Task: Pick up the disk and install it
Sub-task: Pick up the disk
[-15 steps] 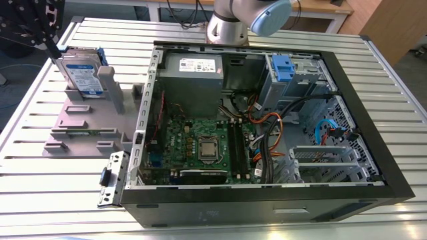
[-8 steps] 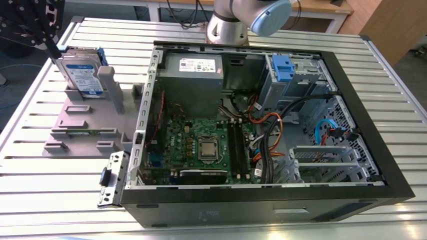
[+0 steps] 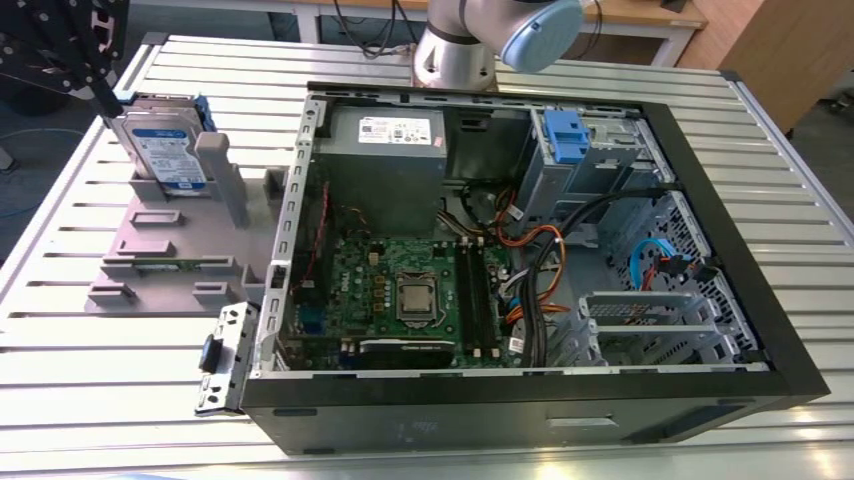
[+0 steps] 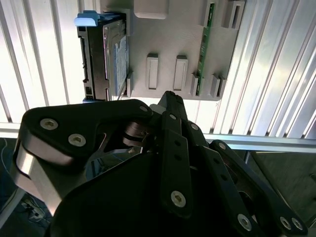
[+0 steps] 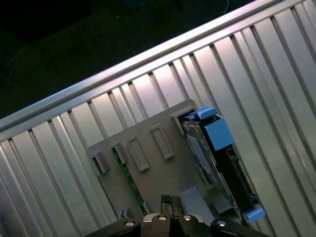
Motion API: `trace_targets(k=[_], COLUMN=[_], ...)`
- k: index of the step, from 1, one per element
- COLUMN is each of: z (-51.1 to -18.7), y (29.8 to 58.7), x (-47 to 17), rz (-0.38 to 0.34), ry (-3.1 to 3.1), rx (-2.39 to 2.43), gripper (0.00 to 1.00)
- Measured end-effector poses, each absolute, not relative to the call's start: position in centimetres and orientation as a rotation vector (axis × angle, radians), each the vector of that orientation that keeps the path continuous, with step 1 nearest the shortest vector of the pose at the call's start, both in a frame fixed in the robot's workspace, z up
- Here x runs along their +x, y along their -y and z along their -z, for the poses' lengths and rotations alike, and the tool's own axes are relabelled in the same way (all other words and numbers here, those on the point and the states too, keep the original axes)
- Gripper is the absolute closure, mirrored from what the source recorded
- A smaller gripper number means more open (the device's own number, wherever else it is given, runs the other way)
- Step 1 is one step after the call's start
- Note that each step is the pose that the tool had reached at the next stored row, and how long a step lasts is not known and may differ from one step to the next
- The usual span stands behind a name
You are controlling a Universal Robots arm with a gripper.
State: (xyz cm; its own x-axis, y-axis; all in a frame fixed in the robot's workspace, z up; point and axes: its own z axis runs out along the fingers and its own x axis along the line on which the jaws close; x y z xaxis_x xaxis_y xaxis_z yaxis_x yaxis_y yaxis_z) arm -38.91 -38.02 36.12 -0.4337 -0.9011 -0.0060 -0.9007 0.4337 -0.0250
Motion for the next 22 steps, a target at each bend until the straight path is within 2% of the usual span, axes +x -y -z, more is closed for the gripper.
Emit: trace_targets(k=[22], z=[-36.11], y=[38.02], x=[-38.90], rz=[0.028], ry=[-2.629], rx=[-1.686], gripper=[0.89])
